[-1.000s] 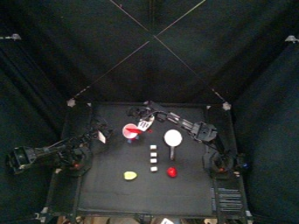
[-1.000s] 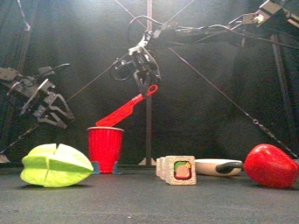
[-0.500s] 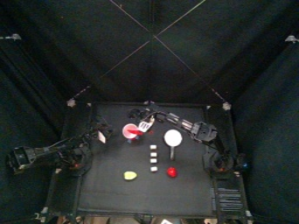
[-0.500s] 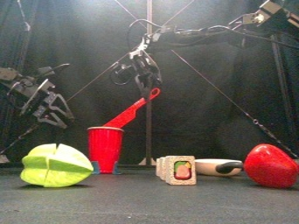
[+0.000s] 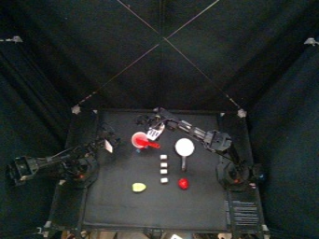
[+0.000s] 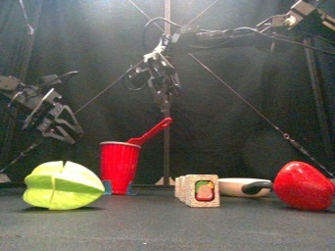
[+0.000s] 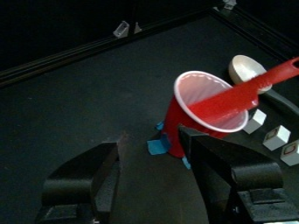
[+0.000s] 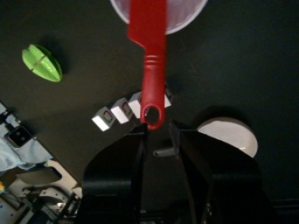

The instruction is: Put knife in cup

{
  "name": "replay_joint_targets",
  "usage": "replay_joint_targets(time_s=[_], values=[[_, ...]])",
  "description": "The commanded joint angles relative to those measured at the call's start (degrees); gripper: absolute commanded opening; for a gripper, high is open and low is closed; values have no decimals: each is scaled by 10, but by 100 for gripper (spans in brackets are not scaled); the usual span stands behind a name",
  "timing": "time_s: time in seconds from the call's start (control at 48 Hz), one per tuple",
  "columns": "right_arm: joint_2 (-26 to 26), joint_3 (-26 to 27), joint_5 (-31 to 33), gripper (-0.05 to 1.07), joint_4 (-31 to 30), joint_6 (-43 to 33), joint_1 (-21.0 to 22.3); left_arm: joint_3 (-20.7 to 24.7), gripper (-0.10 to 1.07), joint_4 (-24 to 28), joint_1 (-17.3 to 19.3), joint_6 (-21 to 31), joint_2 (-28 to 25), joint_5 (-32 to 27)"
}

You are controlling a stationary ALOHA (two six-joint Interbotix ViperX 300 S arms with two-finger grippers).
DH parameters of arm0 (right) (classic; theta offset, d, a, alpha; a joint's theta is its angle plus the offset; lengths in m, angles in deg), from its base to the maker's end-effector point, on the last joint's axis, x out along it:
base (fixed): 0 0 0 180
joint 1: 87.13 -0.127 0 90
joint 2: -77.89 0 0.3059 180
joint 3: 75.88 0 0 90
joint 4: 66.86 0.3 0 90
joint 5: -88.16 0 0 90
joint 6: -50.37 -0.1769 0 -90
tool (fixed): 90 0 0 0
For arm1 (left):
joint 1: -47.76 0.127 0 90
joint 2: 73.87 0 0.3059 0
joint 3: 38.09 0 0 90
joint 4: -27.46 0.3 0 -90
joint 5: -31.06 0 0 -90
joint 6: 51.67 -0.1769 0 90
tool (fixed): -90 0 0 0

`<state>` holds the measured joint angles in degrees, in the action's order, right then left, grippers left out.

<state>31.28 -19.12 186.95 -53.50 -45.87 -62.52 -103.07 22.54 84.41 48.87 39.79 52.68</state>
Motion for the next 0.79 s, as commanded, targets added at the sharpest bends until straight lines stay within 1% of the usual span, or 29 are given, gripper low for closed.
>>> replay_joint_targets(time_s=[0.0, 0.188, 0.5, 0.562, 0.646, 0.729, 0.771], values=[[-17, 27, -2, 68, 1, 0, 1, 6, 86, 0, 1, -1, -1, 2], [-10, 51, -1, 68, 1, -2, 1, 6, 86, 0, 0, -1, -1, 3], [-9, 46, 4, 67, 1, -4, 1, 6, 86, 0, 0, -1, -1, 2], [-10, 39, 6, 67, -2, -4, 1, 6, 86, 0, 0, -1, -1, 2], [-19, 17, 11, 67, -16, -4, 2, 5, 86, 0, 0, -1, -1, 3], [-40, -18, 14, 67, -33, -6, 3, 4, 86, 0, 0, -1, -1, 2], [-58, -49, 14, 67, -40, -6, 4, 3, 86, 1, 0, -1, -1, 2]])
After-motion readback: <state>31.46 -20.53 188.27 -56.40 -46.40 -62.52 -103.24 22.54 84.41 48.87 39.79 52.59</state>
